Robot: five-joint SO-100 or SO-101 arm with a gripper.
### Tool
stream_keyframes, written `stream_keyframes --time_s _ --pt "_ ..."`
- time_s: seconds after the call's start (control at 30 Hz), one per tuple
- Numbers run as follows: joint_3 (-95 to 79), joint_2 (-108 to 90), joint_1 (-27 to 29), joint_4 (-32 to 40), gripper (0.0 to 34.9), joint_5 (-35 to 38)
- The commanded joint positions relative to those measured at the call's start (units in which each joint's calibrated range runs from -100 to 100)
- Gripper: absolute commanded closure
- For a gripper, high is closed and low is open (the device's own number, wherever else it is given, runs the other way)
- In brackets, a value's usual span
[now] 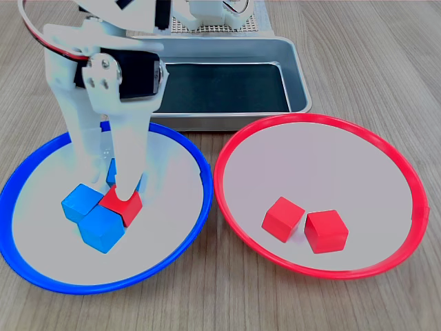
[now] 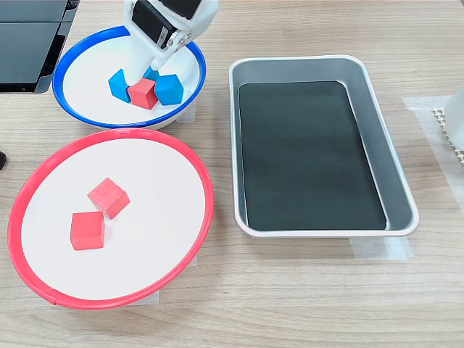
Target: Relocate any red block in the blue dish to the red dish, correcting any misplacement.
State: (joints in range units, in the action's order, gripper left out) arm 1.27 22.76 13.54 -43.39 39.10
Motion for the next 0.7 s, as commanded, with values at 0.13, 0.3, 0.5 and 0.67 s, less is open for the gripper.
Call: stream_keyframes --time_s 0.13,0.3,0.5,0.67 --pt "0.32 0.05 -1.07 -0.89 22.9 -0.29" --pt "1.87 1.67 -1.63 -0.81 22.8 -0.54" --pt "3.14 3.12 -1.92 -0.56 22.2 -0.59" --pt "4.69 4.57 -2.01 -0.31 22.2 -0.59"
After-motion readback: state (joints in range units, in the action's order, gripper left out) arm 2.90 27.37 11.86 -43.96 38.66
